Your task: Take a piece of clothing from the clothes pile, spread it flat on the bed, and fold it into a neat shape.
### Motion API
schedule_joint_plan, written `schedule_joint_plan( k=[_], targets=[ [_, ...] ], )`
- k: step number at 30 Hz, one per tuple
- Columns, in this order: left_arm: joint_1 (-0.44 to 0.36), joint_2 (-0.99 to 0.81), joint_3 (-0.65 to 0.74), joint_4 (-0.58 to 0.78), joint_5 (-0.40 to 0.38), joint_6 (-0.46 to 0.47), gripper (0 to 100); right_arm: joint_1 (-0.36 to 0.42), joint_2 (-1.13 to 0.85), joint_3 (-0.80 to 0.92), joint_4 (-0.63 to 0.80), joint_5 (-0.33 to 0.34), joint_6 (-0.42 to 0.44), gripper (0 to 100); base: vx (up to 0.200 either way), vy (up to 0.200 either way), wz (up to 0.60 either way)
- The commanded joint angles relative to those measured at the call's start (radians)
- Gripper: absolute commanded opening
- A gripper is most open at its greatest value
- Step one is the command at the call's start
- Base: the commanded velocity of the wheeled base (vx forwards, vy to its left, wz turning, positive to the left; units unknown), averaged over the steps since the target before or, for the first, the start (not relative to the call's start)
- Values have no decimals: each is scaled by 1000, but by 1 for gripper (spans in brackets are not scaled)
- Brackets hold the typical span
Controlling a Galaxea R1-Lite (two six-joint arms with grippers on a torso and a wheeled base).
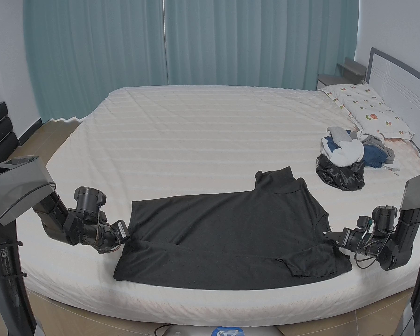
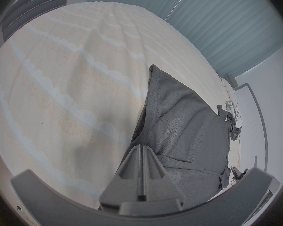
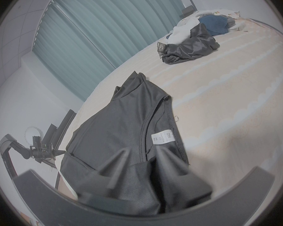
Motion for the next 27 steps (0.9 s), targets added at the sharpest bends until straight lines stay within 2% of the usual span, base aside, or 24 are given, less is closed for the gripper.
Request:
schedule_joint_plan(
  k=[1,11,27],
  targets=[
    [0,1,0,0,0,-1,0,-9,6,-6,-2,1,1,100,0,0,0],
    [1,1,0,0,0,-1,0,-11,9,-3,-2,46,1,100,0,0,0],
    [1,1,0,1,0,-3,0,23,23,-1,-41,49,-8,100,0,0,0]
  ],
)
